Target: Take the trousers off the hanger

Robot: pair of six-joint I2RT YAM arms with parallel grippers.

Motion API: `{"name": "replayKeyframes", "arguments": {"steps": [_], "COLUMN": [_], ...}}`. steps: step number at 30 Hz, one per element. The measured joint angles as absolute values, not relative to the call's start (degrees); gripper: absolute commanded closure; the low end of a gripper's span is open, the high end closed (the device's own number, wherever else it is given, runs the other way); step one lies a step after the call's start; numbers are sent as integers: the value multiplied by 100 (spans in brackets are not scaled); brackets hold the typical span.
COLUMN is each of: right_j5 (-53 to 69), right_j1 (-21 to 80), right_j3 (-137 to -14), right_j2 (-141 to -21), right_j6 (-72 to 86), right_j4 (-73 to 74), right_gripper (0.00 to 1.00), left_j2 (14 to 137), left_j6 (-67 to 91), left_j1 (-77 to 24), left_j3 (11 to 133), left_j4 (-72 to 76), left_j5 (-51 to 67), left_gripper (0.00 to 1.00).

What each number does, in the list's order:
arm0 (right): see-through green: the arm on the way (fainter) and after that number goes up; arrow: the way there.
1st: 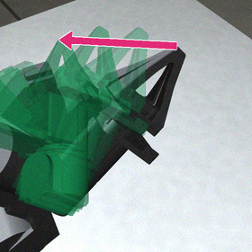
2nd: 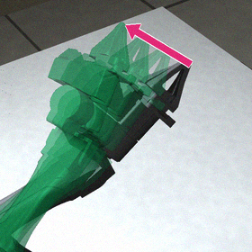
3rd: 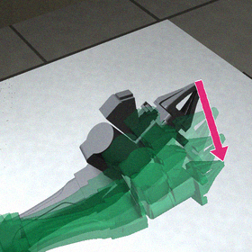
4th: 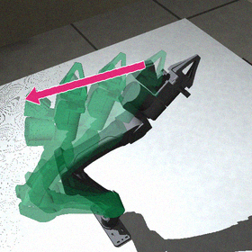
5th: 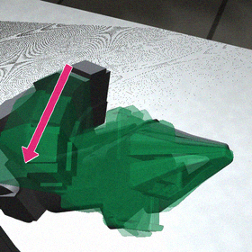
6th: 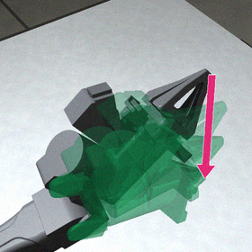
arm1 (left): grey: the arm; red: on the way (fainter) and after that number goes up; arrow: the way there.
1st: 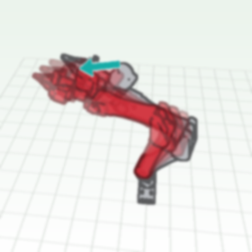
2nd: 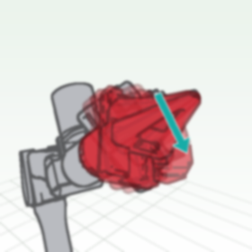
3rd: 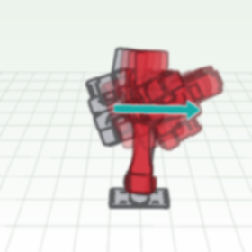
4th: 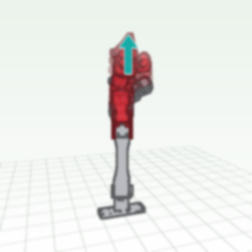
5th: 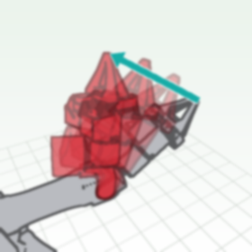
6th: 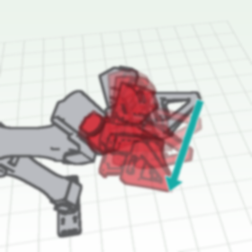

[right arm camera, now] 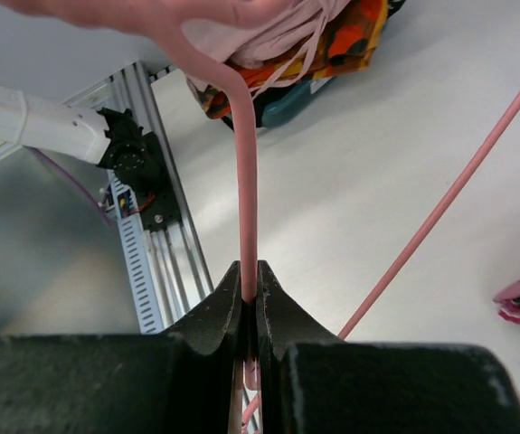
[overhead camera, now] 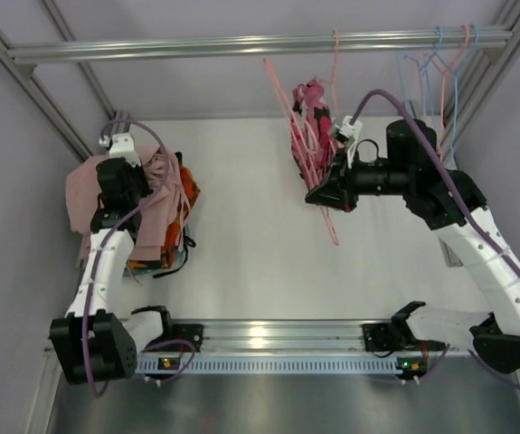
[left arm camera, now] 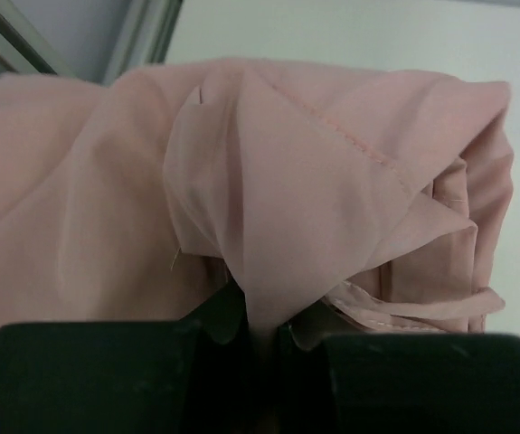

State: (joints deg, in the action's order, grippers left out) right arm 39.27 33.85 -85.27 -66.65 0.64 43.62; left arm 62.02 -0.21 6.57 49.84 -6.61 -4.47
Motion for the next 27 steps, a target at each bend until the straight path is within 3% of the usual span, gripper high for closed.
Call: {"name": "replayKeyframes", "arguments": {"steps": [4, 5, 10, 14, 27], "right_j5": [3931, 3957, 4093, 4219, 4386], "right_j1": [3052, 2974, 2451, 2058, 910], "right_j3": [-8525, -8525, -8525, -8525, -8484], "right_j2": [-6254, -6132, -5664, -5299, -3844], "right_j6": [-23, -34, 1, 89, 257], "right_j4": [4571, 4663, 4831, 4939, 5662], "right_gripper": [100, 100, 100, 100, 100], "left_j2": [6326, 6305, 6034, 5719, 4838], "left_j6": [248, 305, 521, 596, 646], "left_j1": [657, 657, 659, 655, 655], "left_j3": [4810, 4810, 4812, 4943, 5909], "left_j4": [-672, -668, -858, -1186, -1879], "left_j5": [-237, -180, 148, 329, 1000], "left_gripper": [72, 61, 32, 2, 2]}}
